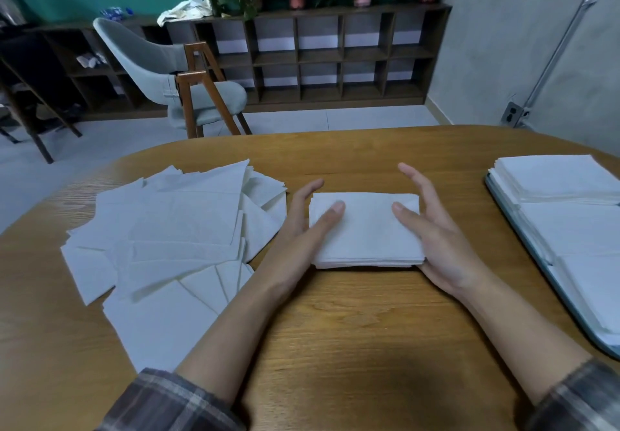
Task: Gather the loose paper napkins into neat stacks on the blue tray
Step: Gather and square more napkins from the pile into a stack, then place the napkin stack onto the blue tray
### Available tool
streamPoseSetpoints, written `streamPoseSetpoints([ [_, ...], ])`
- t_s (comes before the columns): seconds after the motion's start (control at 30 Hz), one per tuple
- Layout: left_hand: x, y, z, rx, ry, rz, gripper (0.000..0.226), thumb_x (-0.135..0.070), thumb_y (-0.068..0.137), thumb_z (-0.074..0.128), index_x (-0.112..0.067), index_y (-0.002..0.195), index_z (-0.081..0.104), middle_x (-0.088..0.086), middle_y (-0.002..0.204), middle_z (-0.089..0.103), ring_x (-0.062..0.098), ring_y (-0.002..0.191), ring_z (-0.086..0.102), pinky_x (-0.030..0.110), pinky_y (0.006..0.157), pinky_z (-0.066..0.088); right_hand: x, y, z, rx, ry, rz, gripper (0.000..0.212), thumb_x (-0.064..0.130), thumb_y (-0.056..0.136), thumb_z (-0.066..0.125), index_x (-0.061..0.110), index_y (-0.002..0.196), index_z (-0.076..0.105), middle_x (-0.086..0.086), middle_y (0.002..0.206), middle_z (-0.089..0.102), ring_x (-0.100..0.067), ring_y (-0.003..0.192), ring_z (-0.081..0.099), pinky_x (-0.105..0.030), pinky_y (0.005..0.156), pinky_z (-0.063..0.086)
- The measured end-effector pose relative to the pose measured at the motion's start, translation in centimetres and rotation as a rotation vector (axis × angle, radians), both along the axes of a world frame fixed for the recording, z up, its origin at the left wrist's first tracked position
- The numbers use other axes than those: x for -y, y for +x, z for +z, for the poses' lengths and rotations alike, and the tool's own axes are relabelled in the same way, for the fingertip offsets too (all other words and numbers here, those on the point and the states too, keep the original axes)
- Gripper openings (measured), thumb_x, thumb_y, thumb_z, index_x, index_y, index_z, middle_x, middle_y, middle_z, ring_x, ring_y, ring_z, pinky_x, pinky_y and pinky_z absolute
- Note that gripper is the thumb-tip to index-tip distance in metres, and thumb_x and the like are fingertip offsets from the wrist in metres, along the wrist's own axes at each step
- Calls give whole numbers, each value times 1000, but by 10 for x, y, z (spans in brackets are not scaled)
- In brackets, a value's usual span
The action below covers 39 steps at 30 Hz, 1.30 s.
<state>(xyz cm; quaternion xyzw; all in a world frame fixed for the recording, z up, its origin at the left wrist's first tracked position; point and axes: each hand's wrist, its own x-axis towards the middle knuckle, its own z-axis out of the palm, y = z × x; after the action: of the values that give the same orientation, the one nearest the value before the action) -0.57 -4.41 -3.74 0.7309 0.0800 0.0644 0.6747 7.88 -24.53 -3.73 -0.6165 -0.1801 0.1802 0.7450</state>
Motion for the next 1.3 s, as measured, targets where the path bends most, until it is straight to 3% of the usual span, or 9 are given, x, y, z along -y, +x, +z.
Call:
streamPoseSetpoints([
  [0.1, 1, -2, -3, 29, 167, -4, 60, -47, 100, 67, -64, 146, 32, -35, 150, 40, 1, 139, 46, 33, 118, 40, -1, 1, -6, 53, -80, 14, 58, 29, 103, 64, 58, 146, 40, -8, 141, 65, -26, 119, 70, -45, 98, 57],
  [0.2, -2, -1, -8, 84, 214, 2, 66, -34, 103, 67, -62, 148, 28, -38, 153, 33, 1, 143, 39, 26, 115, 36, 3, 4, -9, 221, -255, 53, 76, 51, 89, 78, 64, 147, 31, 9, 159, 44, -20, 140, 52, -50, 115, 44],
  [0.33, -3, 2, -13, 156, 271, 48, 65, -26, 104, 66, -54, 149, 29, -42, 148, 32, -17, 138, 34, 10, 107, 33, 6, 3, -6, 302, -268, 125, 61, 30, 87, 84, 44, 139, 57, 11, 137, 62, -11, 127, 60, -31, 108, 50],
  [0.43, -3, 2, -15, 196, 316, 18, 58, -26, 106, 62, -51, 148, 32, -30, 152, 36, -1, 141, 42, 26, 112, 40, 5, 3, -7, 368, -347, 121, 43, 18, 89, 83, 32, 127, 71, 24, 131, 67, 4, 127, 57, -8, 101, 40],
  [0.5, -3, 1, -14, 213, 349, -38, 50, -22, 108, 59, -46, 147, 39, -28, 146, 45, 5, 130, 54, 27, 106, 47, 6, 5, -9, 387, -403, 94, 44, 15, 89, 82, 32, 128, 71, 25, 131, 68, 10, 127, 55, -1, 97, 36],
  [0.63, -4, 1, -15, 216, 399, -96, 34, -15, 107, 59, -32, 137, 60, -20, 135, 61, 6, 129, 56, 27, 108, 44, 8, 9, -13, 387, -451, 71, 47, 17, 87, 85, 39, 126, 71, 27, 130, 66, 13, 126, 53, 0, 96, 34],
  [0.97, -7, 4, -25, 156, 394, -43, 49, -22, 94, 79, -36, 136, 58, -29, 135, 60, -2, 133, 52, 37, 118, 41, 3, 8, -25, 419, -503, 46, 50, 18, 88, 83, 42, 127, 66, 26, 137, 61, 10, 132, 47, -10, 108, 32],
  [1.17, -3, 1, -26, 183, 467, -13, 49, -25, 95, 77, -35, 139, 57, -28, 137, 58, -7, 130, 51, 32, 117, 41, 0, 2, -22, 434, -490, 27, 49, 13, 86, 83, 39, 124, 66, 22, 135, 61, 9, 129, 49, -6, 103, 33],
  [1.3, 2, -5, -21, 180, 490, -23, 50, -26, 98, 74, -37, 142, 53, -33, 142, 53, -10, 134, 47, 30, 119, 38, 3, -8, -19, 421, -490, -54, 49, 11, 83, 85, 27, 125, 66, 13, 132, 63, -6, 127, 53, -2, 95, 32],
])
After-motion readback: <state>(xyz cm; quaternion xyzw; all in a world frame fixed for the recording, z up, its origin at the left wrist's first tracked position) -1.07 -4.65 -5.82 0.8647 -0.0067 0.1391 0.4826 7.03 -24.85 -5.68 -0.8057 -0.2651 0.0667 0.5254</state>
